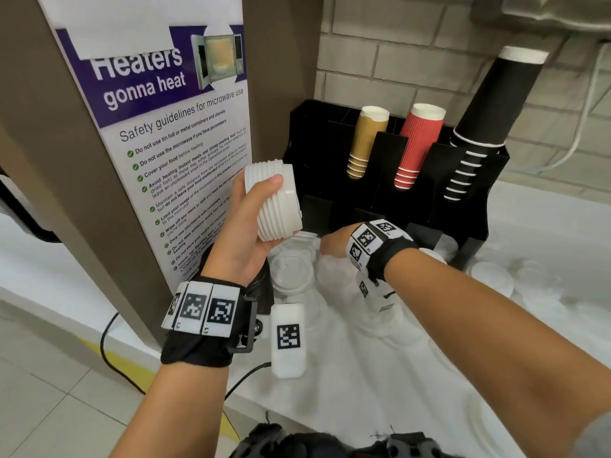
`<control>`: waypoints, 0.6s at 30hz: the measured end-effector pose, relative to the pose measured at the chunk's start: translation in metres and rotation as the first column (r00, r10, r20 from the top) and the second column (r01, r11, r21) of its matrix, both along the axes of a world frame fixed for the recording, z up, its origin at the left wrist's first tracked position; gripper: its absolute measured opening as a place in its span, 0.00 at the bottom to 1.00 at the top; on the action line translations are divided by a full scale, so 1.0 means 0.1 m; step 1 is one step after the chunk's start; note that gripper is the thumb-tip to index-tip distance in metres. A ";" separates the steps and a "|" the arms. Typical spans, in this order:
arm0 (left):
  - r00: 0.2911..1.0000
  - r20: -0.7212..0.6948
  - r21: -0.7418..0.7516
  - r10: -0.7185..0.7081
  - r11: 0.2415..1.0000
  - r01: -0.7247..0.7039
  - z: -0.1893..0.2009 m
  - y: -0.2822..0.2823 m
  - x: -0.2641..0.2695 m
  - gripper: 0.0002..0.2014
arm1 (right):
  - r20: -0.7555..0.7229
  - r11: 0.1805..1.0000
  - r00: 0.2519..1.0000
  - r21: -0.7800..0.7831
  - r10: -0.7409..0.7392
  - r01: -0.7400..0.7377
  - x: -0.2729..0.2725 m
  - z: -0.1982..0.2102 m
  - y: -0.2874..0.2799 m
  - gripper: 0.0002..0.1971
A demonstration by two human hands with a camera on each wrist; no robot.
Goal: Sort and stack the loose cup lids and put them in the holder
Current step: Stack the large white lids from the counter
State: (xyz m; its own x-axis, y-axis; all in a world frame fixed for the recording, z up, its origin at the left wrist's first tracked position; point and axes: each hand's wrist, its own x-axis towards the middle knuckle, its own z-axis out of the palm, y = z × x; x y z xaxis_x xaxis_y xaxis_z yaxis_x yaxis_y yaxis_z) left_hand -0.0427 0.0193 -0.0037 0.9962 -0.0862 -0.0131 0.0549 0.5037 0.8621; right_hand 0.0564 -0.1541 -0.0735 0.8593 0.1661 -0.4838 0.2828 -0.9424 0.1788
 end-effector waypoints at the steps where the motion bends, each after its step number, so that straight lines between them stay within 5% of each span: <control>1: 1.000 0.000 -0.001 -0.002 1.000 0.002 0.00 0.00 0.00 0.36 | -0.003 1.000 1.000 -0.022 0.008 -0.008 0.00 0.00 0.00 0.21; 8: 1.000 -0.001 -0.004 -0.008 1.000 0.008 -0.01 -0.01 -0.02 0.36 | 0.021 0.999 0.999 0.008 -0.033 0.033 -0.04 0.03 0.00 0.22; 13: 1.000 -0.001 -0.005 -0.005 1.000 0.005 -0.02 -0.02 -0.02 0.36 | 0.021 0.997 0.998 0.045 -0.063 0.062 -0.04 -0.01 0.00 0.35; 18: 1.000 -0.006 -0.006 -0.005 1.000 0.005 0.00 -0.02 -0.03 0.36 | 0.029 0.996 0.997 0.063 -0.068 0.066 -0.01 -0.06 -0.01 0.33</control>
State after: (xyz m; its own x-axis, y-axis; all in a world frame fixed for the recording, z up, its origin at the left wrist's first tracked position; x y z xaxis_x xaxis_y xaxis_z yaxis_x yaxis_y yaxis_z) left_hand -0.0460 0.0172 -0.0039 0.9956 -0.0917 -0.0186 0.0629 0.5084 0.8588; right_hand 0.0554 -0.1553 -0.0796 0.8839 0.1362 -0.4474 0.2135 -0.9686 0.1270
